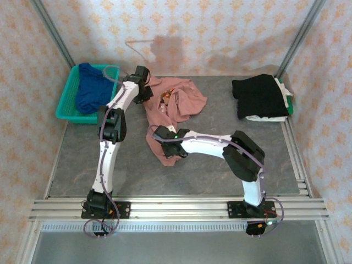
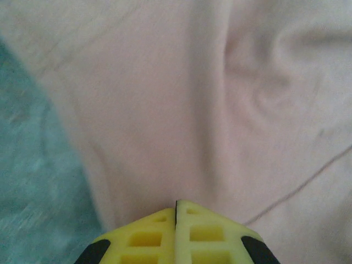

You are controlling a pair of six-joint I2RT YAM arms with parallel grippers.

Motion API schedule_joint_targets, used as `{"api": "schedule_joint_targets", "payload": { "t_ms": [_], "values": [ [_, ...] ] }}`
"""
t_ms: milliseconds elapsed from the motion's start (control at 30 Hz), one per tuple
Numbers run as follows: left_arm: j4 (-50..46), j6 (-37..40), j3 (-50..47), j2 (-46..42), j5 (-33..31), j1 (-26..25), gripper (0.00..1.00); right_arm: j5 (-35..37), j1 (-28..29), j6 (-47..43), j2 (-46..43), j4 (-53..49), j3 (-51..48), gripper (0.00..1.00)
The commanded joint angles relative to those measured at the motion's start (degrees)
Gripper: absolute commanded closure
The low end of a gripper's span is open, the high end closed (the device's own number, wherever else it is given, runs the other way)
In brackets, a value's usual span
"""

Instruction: Fold and stack the t-shirts

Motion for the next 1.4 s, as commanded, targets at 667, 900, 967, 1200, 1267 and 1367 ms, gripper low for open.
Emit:
{"api": "schedule_joint_targets", "payload": {
  "t_ms": [667, 900, 967, 1200, 1267, 1367],
  "values": [
    [2.41, 1.17, -22.95, -13.64, -4.84, -0.61, 0.47, 19.52, -16.65, -8.76, -26.81, -13.26, -12.82, 1.00],
    [2.62, 2.57, -24.43, -10.81, -1.39, -0.69, 0.64, 14.93, -18.66, -1.31, -24.99, -17.37, -12.72, 0.66],
    [4.13, 2.77, -28.04, -12.86, -0.56, -0.58, 0.72, 13.16, -19.51, -0.18, -24.78, -17.44, -12.61, 0.59],
    [6.78, 3.75, -35.05, -18.21, 4.10, -0.58, 1.00, 0.49, -25.96, -0.93, -23.62, -10.18, -16.63, 0.43],
    [6.90, 3.87, -36.19, -19.98, 5.04, -0.56, 1.00, -2.11, -27.82, -0.66, -21.98, -8.53, -17.65, 0.42],
    [7.84, 4.14, -38.81, -23.49, 7.17, -0.60, 1.00, -4.85, -28.99, -0.90, -18.72, -5.92, -17.90, 0.42]
  ]
}}
